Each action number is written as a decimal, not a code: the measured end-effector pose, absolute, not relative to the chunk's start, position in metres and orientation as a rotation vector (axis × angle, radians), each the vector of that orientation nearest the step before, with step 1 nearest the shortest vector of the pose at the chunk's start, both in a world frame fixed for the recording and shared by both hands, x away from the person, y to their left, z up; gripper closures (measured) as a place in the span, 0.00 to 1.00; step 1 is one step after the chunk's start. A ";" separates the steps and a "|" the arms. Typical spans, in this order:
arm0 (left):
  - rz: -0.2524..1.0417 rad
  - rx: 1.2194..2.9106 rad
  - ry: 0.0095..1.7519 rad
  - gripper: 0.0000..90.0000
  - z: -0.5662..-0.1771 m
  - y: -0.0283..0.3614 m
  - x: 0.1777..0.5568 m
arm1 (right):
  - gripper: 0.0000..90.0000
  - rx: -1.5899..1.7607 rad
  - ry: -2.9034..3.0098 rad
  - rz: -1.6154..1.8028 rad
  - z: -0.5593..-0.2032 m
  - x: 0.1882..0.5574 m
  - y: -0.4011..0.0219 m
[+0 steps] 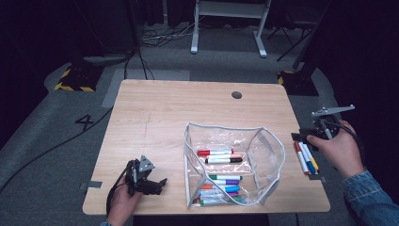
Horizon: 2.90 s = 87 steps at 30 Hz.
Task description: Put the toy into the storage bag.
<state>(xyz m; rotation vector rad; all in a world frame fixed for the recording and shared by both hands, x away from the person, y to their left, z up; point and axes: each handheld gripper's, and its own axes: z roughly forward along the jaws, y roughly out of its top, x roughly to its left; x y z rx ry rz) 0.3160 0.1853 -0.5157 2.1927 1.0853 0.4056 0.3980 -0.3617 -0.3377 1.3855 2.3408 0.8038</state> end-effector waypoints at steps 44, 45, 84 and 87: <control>0.407 2.192 1.086 0.00 -0.516 0.185 0.316 | 0.86 1.751 2.256 0.635 -0.443 0.415 -0.405; 0.407 2.193 1.086 0.00 -0.516 0.185 0.316 | 0.86 1.731 2.264 0.653 -0.435 0.414 -0.404; 0.406 2.193 1.086 0.00 -0.516 0.185 0.316 | 0.85 0.758 2.710 0.873 -0.250 0.331 -0.244; 0.407 2.192 1.086 0.00 -0.516 0.185 0.316 | 0.85 0.712 2.757 0.864 -0.252 0.328 -0.233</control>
